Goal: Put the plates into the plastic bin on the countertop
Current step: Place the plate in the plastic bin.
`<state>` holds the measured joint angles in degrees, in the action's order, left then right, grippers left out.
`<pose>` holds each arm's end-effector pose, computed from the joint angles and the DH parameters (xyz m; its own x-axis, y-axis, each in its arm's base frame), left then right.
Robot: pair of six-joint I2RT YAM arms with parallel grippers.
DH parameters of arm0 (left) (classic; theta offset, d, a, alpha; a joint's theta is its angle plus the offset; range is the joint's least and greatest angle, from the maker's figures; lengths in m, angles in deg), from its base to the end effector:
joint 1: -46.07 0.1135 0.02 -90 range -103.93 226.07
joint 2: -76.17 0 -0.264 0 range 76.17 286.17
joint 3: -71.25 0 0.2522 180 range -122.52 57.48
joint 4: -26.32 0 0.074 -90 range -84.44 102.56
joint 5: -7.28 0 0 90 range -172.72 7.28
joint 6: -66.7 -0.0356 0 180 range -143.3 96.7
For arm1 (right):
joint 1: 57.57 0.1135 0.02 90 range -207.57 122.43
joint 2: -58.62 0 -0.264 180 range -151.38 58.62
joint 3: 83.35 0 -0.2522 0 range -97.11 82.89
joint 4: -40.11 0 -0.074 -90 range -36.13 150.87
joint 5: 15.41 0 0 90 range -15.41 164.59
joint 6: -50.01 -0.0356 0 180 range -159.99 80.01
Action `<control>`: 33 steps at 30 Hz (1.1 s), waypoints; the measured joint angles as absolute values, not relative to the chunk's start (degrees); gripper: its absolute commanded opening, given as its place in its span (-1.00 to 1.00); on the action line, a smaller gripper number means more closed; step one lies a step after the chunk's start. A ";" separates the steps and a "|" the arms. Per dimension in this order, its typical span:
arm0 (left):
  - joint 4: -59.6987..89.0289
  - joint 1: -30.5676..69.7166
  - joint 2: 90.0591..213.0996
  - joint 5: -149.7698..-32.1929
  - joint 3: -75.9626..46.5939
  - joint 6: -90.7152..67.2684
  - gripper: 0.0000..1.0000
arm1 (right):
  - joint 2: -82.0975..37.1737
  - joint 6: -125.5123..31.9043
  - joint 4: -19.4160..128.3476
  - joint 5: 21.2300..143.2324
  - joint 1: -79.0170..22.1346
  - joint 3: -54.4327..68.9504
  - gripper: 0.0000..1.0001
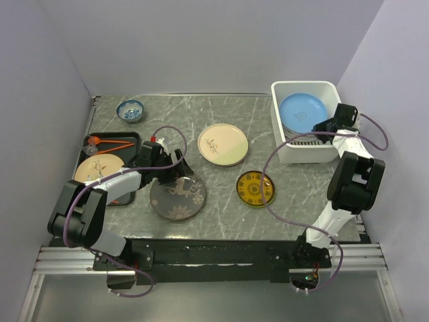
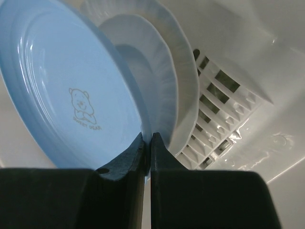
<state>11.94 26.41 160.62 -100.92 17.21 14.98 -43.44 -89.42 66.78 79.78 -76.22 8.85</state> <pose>0.2679 -0.1075 0.1726 -0.8481 -0.3219 -0.4208 0.0037 0.7905 -0.6124 0.3822 -0.1256 0.2378 -0.2110 0.8696 -0.4463 0.6365 0.4688 0.6124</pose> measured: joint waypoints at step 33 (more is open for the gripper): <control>11.94 25.95 159.09 -100.87 17.34 15.04 0.99 | -33.76 -85.18 64.04 88.72 -78.23 12.20 0.60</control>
